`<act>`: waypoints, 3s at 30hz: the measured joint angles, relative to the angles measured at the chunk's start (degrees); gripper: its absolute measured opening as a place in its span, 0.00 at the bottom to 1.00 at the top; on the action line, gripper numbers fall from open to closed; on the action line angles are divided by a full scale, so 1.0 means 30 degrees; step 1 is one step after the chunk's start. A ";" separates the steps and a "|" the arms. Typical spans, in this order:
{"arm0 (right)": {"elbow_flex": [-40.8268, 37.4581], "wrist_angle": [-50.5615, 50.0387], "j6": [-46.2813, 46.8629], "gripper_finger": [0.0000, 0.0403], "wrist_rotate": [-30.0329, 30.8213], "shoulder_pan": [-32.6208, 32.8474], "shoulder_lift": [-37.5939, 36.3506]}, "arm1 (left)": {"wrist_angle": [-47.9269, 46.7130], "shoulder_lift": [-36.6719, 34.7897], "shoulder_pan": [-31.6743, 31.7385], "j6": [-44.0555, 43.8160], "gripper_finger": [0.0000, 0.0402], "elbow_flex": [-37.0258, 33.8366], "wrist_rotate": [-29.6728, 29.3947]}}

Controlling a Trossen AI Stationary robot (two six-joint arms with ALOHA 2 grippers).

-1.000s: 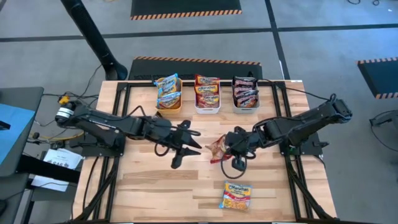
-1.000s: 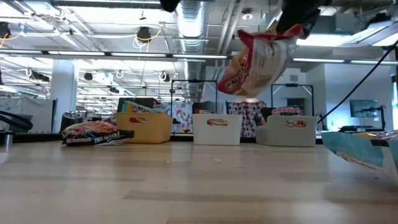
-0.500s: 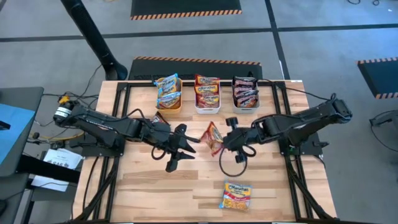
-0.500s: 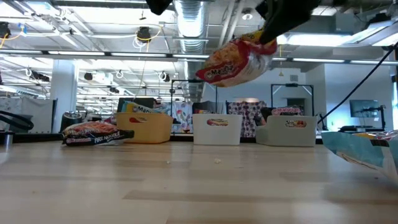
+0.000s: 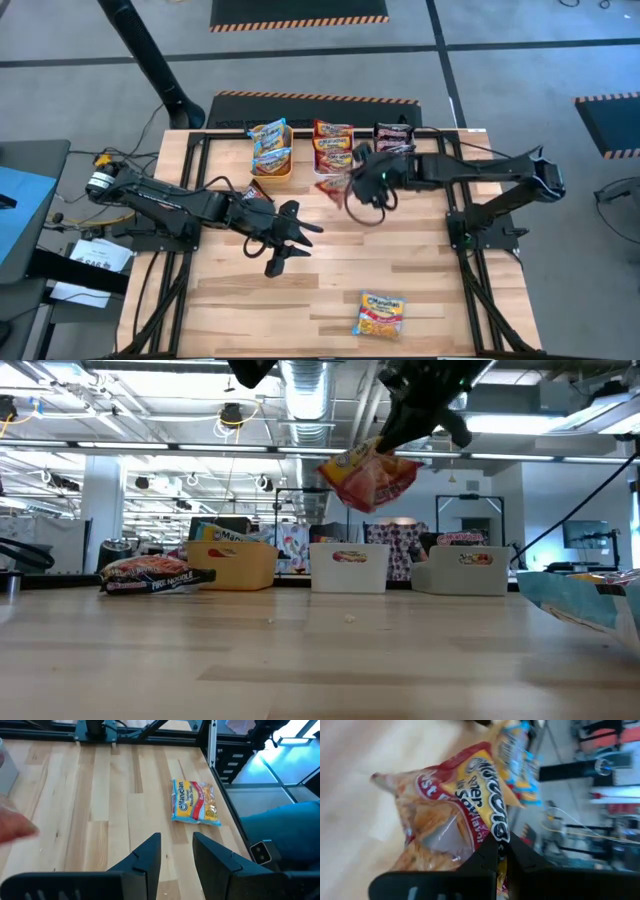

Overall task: Sort Maruchan noodles
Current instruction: Put the red noodle pack into the white bin

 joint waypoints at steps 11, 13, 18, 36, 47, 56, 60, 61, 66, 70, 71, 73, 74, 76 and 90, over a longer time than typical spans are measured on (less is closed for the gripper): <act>0.0001 0.3508 -0.1969 0.05 -0.0447 -0.4142 0.0107 | -0.0185 0.0007 0.0007 0.0089 0.25 0.0000 -0.0412; 0.0051 0.4275 -0.1722 0.05 -0.0557 -0.4417 0.0738 | -0.0185 0.0007 0.0022 0.0117 0.25 0.0000 -0.0616; 0.0033 0.5508 -0.2074 0.05 -0.0464 -0.4819 0.2652 | -0.0192 0.0015 0.0022 0.0171 0.25 -0.0007 -0.0959; 0.0107 0.7715 -0.1691 0.05 0.2220 -0.4919 0.6025 | -0.0833 0.0022 0.0015 -0.0021 0.25 -0.0007 -0.0947; 0.0109 0.6577 0.1444 0.13 0.2540 -0.3977 0.5974 | -0.0833 0.0022 0.0015 -0.0057 0.25 -0.0007 -0.0940; 0.0109 0.5399 0.2009 0.22 0.4786 -0.3447 0.5974 | -0.0833 0.0022 0.0015 -0.0072 0.25 -0.0007 -0.0940; 0.0303 0.4744 0.3293 0.25 0.4944 -0.3462 0.5952 | -0.0833 0.0022 0.0011 -0.0072 0.25 -0.0007 -0.0937; 0.0356 0.4739 0.3424 0.25 0.4944 -0.3462 0.5948 | -0.0826 0.0022 0.0007 -0.0072 0.25 -0.0007 -0.0933; 0.0401 0.4797 0.3281 0.27 0.4944 -0.3462 0.5923 | -0.0826 0.0022 0.0007 -0.0079 0.25 -0.0007 -0.0936; 0.0408 0.4084 0.3240 0.30 0.5153 -0.3462 0.5916 | -0.0826 0.0022 0.0007 -0.0225 0.25 -0.0007 -0.0935; 0.0408 0.3728 0.3251 0.31 0.5477 -0.3462 0.5916 | -0.0826 0.0022 0.0015 -0.0225 0.25 -0.0007 -0.0938; 0.0408 0.3027 0.3475 0.33 0.6224 -0.3462 0.5916 | -0.0826 0.0022 0.0015 -0.0225 0.25 -0.0007 -0.0940; 0.0408 0.2742 0.3787 0.35 0.6373 -0.3462 0.5916 | -0.0820 0.0022 0.0015 -0.0225 0.25 -0.0007 -0.0959; 0.0408 0.2387 0.4363 0.38 0.6386 -0.3462 0.5916 | -0.0819 0.0022 0.0015 -0.0225 0.25 -0.0007 -0.1048; 0.0466 0.1425 0.5705 0.47 0.9046 -0.2744 0.4838 | -0.0807 0.0022 0.0015 -0.0381 0.25 -0.0010 -0.1078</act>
